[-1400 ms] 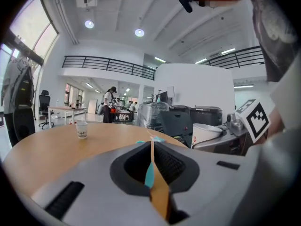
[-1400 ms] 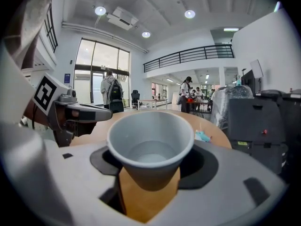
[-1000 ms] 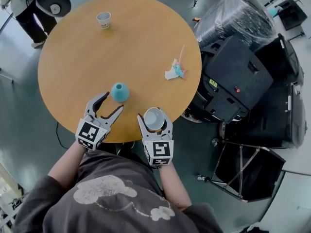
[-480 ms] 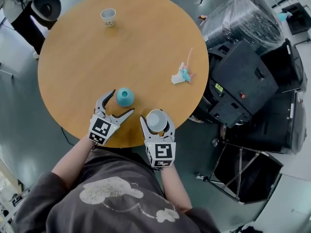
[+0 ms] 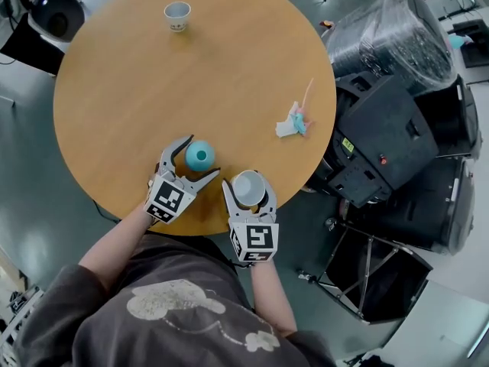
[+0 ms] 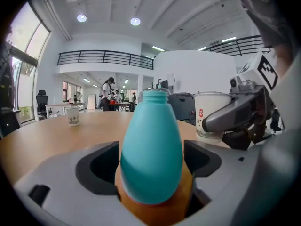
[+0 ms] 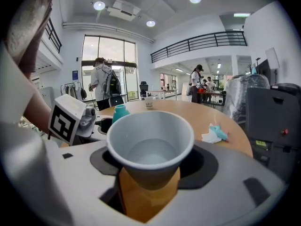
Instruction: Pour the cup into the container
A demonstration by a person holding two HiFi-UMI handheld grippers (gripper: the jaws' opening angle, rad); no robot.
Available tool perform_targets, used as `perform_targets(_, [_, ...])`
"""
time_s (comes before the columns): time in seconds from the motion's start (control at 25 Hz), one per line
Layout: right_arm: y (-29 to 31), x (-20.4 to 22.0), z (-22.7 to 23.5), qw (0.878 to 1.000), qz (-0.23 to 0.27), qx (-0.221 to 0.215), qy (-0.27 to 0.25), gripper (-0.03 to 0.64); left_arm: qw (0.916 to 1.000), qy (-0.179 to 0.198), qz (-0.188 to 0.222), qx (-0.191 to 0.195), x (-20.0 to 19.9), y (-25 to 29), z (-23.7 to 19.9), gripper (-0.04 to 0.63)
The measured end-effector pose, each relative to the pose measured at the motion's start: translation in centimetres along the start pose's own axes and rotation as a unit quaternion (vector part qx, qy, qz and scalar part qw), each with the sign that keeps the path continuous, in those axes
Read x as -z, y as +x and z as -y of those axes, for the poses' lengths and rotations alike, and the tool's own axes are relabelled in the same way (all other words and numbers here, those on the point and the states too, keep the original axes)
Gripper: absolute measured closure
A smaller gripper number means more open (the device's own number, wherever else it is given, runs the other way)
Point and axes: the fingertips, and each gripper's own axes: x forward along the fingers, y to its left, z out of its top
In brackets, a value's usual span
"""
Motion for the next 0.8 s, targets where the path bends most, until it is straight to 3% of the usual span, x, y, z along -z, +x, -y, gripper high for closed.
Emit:
perform_targets(0.32, [0.8,-2.5,-0.3,0.999,0.001,-0.023,-0.024,0.319,0.9997,0.015,-0.014,0.012,1.0,0.8,-0.1,0.189])
perform_targets(0.48, [1.3,-3.8,-1.5,0.994,-0.018,-0.050,-0.099,0.321,0.9997,0.017,-0.014,0.010,1.0,0.8,0.0,0.190])
perform_targets(0.8, [2.3,-4.3,-2.6,0.967,-0.089,-0.088,-0.223,0.323,0.9997,0.018,-0.015,0.007,1.0,0.6,0.0,0.190])
